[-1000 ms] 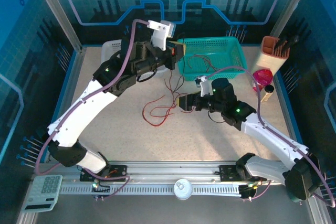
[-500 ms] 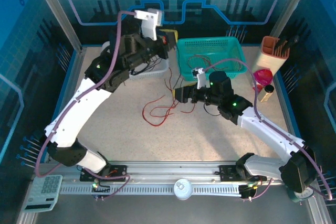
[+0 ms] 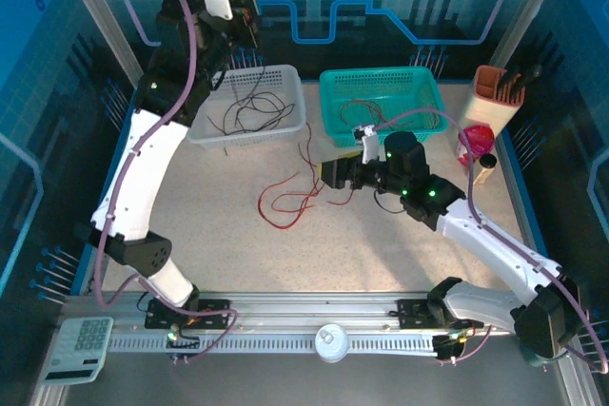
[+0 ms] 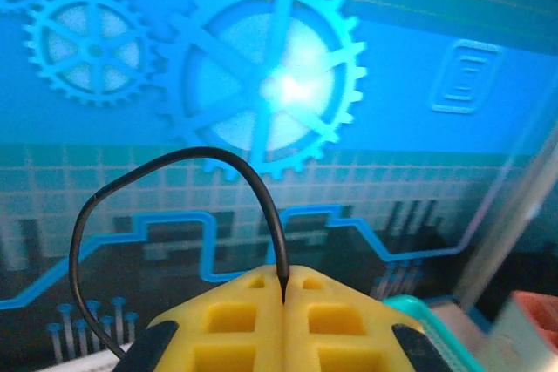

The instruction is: Untangle the cables

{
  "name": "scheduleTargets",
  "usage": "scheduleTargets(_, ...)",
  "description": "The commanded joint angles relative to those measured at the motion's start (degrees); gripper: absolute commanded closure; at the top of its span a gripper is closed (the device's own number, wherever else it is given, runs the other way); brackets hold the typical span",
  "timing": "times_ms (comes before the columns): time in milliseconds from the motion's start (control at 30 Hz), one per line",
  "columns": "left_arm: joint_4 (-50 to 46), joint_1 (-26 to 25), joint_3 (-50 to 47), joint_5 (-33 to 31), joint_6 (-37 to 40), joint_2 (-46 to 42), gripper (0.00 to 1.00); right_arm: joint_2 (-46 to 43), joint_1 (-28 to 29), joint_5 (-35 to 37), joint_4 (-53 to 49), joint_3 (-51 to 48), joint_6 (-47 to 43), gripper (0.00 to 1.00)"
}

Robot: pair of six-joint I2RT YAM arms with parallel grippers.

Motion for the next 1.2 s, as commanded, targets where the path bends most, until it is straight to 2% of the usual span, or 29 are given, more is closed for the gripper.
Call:
scheduleTargets(0, 3.2, 2.8, 1.7, -3.0, 3.9, 3.2, 1.0, -0.7, 0.2, 1.0, -1.4, -0.9, -1.0, 0.2)
scheduleTargets(67, 4.6, 4.0, 1.0, -5.3, 5.8, 5.6, 1.0, -0.6, 0.1, 0.8, -1.7, -1.1, -1.0, 0.2)
scheduleTargets(167, 5.7, 6.5, -0.5, -5.4, 6.8, 9.3, 1.0, -0.6, -0.1, 0.7, -2.5, -1.1, -1.4, 0.2)
scheduleTargets(333, 2.5, 9.5, -1.1, -6.6, 8.9, 16.2, 1.0, -2.1, -0.7, 0.9, -4.0, -1.6, -1.9, 0.2)
scheduleTargets(467, 4.5, 10.0, -7.8, -6.1, 8.8, 16.7, 1.0, -2.8, -1.2, 0.6, -3.9, -3.3, -1.7, 0.2)
scheduleTargets(733, 3.4, 10.0, -19.2, -0.1, -0.4, 18.2, 1.0, -2.1, -1.6, -0.4, -3.3, -3.1, -1.3, 0.2)
scheduleTargets(933, -4.9, 11.8, -15.1, 3.8, -8.9, 24.5, 1.0, -2.7, -1.5, -0.6, -3.8, -2.9, -1.3, 0.2)
scheduleTargets(1067, -11.8, 13.0, -7.2, 7.2, -10.6, 29.9, 0.87, -3.6, -1.5, -0.2, -4.3, -3.2, -1.2, 0.2)
scheduleTargets(1133, -14.6, 13.4, -3.9, 8.1, -10.6, 32.0, 0.72, -4.0, -1.5, 0.0, -4.2, -3.5, -1.1, 0.2)
scheduleTargets(1167, -15.4, 13.5, -2.7, 8.1, -10.4, 32.5, 0.68, -4.1, -1.5, 0.0, -4.3, -3.6, -1.0, 0.2)
